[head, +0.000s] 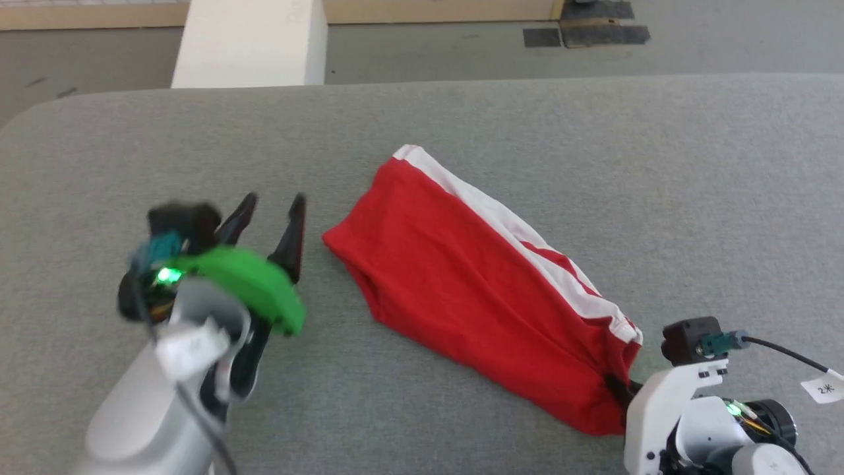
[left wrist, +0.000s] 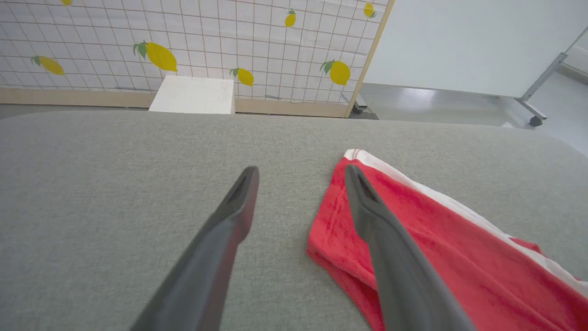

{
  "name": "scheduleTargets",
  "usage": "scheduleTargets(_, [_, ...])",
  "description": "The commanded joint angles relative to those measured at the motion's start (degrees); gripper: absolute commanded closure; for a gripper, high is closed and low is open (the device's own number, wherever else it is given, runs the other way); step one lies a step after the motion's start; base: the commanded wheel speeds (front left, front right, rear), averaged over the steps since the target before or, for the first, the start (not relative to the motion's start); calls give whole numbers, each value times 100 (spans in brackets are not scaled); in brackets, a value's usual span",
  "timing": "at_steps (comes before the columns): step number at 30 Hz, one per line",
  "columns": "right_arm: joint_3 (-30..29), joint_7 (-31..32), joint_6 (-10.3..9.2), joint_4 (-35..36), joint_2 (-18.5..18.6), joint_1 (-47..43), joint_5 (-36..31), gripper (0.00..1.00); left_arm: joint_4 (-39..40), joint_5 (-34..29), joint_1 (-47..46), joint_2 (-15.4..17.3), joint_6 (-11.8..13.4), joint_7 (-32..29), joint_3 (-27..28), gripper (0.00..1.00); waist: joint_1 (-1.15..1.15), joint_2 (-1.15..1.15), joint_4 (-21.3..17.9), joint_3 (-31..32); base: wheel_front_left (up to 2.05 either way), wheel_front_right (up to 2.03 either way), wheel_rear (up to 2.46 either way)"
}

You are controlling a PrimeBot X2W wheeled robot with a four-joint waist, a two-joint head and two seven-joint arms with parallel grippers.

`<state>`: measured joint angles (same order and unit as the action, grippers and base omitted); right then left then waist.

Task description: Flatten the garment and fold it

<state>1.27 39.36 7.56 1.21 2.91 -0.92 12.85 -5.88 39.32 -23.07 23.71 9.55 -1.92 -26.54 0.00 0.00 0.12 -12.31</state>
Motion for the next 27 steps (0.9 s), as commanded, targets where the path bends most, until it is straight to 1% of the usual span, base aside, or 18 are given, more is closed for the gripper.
scheduleTargets(1, [62, -29, -8, 33, -3, 132, 74, 100, -170, 62, -258, -58, -34, -182, -33, 0, 0, 0, -172, -137, 0, 0, 0])
scheduleTargets(4, [175, -61, -8, 59, -3, 244, 132, 100, -730, 201, -765, -178, -96, -962, -246, 0, 0, 0, -336, -287, 0, 0, 0])
scheduleTargets(7, [246, -91, -8, 70, -3, 332, 151, 100, -1261, 261, -1206, -242, -104, -1926, -550, 0, 0, 0, -462, -418, 0, 0, 0])
scheduleTargets(9, [275, -92, -8, 70, -3, 364, 161, 100, -1523, 273, -1438, -260, -47, -2436, -676, 0, 0, 0, -525, -499, 0, 0, 0])
scheduleTargets(11, [285, -105, -8, 77, -3, 402, 149, 100, -1724, 233, -1653, -234, -19, -2866, -809, 0, 0, 0, -577, -585, 0, 0, 0])
scheduleTargets(13, [300, -121, -8, 76, -3, 431, 148, 100, -1862, 224, -1797, -223, -39, -3165, -906, 0, 0, 0, -619, -643, 0, 0, 0])
scheduleTargets(16, [310, -148, -8, 72, -3, 455, 163, 100, -2030, 231, -1886, -229, -77, -3482, -1032, 0, 0, 0, -665, -726, 0, 0, 0])
scheduleTargets(17, [314, -158, -8, 67, -3, 463, 172, 100, -2069, 268, -1876, -248, -99, -3573, -1058, 10, 0, 0, -675, -741, 0, 0, 0])
scheduleTargets(18, [314, -175, -8, 57, -3, 474, 180, 100, -2087, 305, -1863, -271, -142, -3631, -1085, 61, 0, 0, -685, -758, 0, 0, 0])
scheduleTargets(19, [309, -189, -8, 49, -3, 481, 186, 100, -2089, 348, -1845, -298, -172, -3643, -1085, 98, 0, 0, -690, -773, 0, 0, 0])
scheduleTargets(20, [295, -208, -8, 40, -3, 491, 197, 100, -2090, 401, -1811, -331, -222, -3680, -1102, 100, 0, 0, -689, -789, 0, 0, 0])
scheduleTargets(22, [279, -232, -8, 24, -3, 509, 195, 100, -2079, 469, -1763, -367, -313, -3716, -1132, 100, 0, 0, -679, -809, 0, 0, 0])
scheduleTargets(27, [237, -254, -8, -20, -3, 542, 180, 100, -2046, 611, -1675, -455, -406, -3574, -1074, 100, 0, 0, -614, -781, 0, 0, 0])
